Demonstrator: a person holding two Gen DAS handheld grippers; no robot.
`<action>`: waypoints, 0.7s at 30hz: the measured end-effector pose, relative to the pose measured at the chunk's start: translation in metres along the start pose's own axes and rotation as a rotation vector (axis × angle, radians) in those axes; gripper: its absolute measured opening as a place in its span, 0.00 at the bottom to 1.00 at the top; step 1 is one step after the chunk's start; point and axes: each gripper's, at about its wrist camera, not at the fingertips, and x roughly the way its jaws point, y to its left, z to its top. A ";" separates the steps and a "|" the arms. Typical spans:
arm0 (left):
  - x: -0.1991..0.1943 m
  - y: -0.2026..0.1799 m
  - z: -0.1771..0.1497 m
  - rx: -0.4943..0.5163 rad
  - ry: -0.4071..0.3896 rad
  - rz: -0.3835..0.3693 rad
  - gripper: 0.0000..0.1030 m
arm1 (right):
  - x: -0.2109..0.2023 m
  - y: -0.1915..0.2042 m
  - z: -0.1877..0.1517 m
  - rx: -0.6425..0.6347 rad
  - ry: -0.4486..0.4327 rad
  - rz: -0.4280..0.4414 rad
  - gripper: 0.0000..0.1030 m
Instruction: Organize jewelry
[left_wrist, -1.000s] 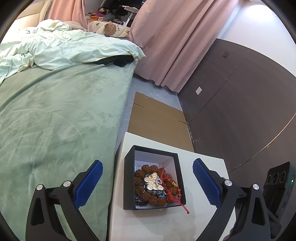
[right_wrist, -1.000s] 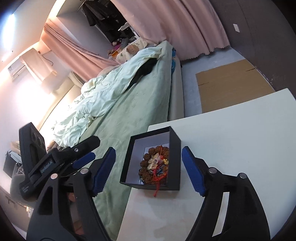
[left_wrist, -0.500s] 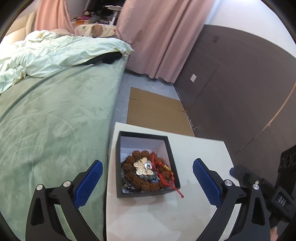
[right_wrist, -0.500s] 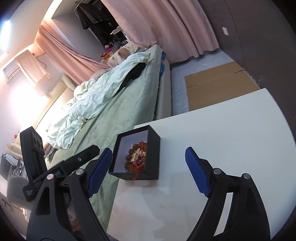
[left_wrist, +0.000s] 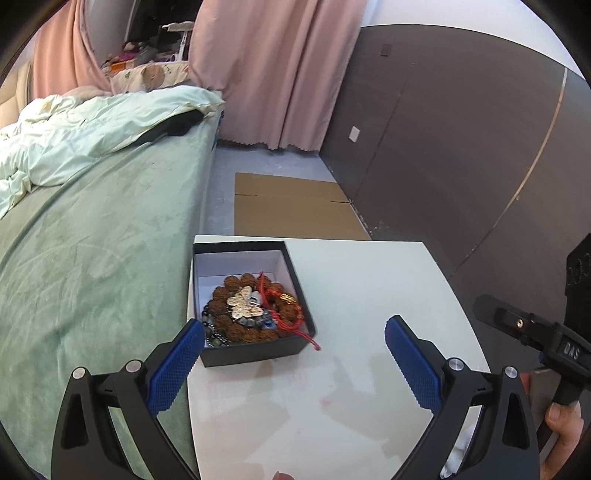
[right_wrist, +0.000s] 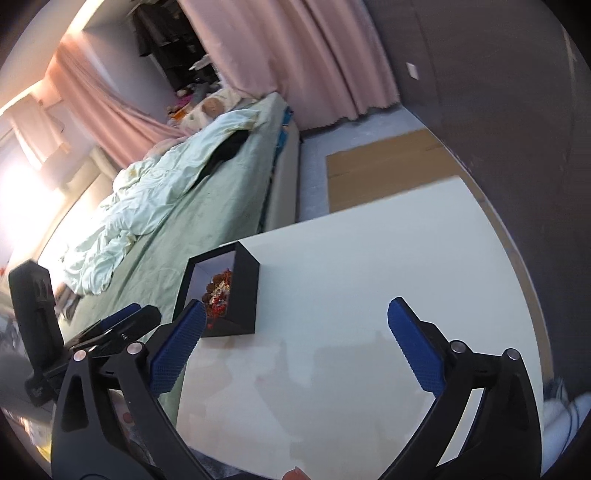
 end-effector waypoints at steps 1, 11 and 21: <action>-0.003 -0.003 -0.001 0.008 -0.007 0.000 0.92 | -0.003 -0.004 -0.001 0.025 0.005 0.011 0.95; -0.030 -0.012 -0.002 -0.029 -0.090 0.001 0.92 | -0.041 -0.017 0.000 0.037 -0.028 -0.022 0.95; -0.039 -0.026 -0.004 -0.007 -0.112 0.053 0.92 | -0.056 -0.022 -0.006 0.002 -0.034 -0.053 0.95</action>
